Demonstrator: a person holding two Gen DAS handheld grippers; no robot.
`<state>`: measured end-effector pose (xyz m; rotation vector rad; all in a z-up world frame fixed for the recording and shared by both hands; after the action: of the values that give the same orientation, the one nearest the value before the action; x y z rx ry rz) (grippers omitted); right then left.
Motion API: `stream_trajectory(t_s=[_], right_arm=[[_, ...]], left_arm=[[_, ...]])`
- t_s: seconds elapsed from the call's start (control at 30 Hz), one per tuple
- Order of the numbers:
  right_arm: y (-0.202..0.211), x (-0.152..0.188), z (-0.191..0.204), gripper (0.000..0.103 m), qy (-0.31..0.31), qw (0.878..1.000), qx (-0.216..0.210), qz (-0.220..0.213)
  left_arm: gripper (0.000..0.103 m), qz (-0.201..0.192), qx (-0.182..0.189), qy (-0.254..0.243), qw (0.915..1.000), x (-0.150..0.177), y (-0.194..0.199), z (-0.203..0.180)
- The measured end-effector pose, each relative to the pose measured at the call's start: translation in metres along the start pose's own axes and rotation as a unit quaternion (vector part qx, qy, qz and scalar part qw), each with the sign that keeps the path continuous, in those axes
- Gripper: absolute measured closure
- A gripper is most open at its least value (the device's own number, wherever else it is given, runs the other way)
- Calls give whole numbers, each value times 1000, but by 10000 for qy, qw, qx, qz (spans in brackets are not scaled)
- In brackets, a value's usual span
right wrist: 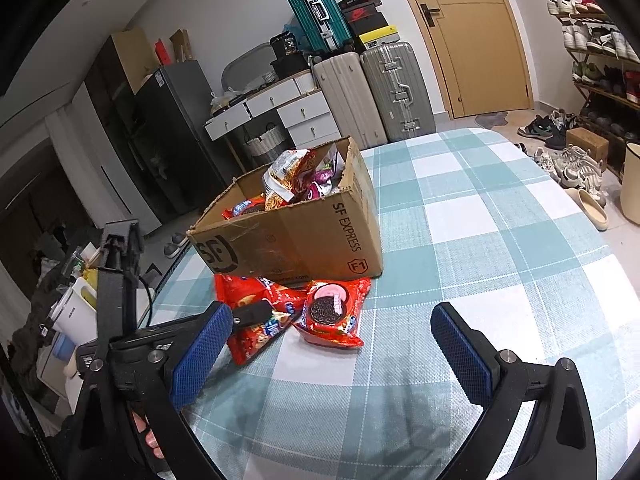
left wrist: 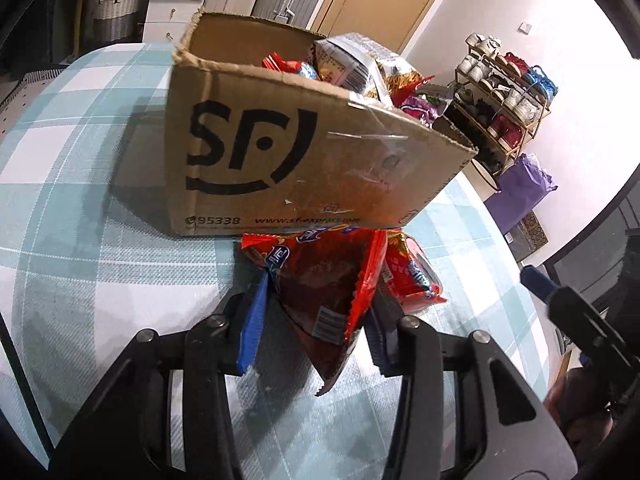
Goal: Organize snacks
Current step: 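Grasp the red Oreo pack with the right gripper while the left gripper holds the chip bag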
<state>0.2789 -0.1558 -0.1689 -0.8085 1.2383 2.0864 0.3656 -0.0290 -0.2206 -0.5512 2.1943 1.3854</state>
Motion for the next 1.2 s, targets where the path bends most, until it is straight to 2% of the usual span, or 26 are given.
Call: stream_trajectory(t_s=[0.57,0.73,0.93,1.07,1.2], right_arm=[[-42,19,-3,2,72,9987,127,492],[-67,23,4,2,292,9966,143,754],[-91,30,9,2,475,9926,186,1099],[-99,28,12,3,548,9918,155,1146],[-107,28,17,8,744,9893,251,1230]], left_arm=[[63,-144,103,183,9997,13,20,16],[63,-211,33,131,9997,16,31,23],[63,-326,-256,119,9991,17,40,39],[63,-337,-284,138,9989,17,44,46],[63,-320,-328,188,9988,18,47,52]])
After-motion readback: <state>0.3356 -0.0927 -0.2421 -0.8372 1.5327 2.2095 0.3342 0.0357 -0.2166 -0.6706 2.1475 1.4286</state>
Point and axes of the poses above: each gripper's, at about its wrist camera, not at the fingertips, and y roughly against the way its jaws point, z to its left, x to its underside, the point moved 8 cm from there along -y, roughly the way its jaws point, and after that the axes turned 2 degrees about -y, right-handed, at the moved point
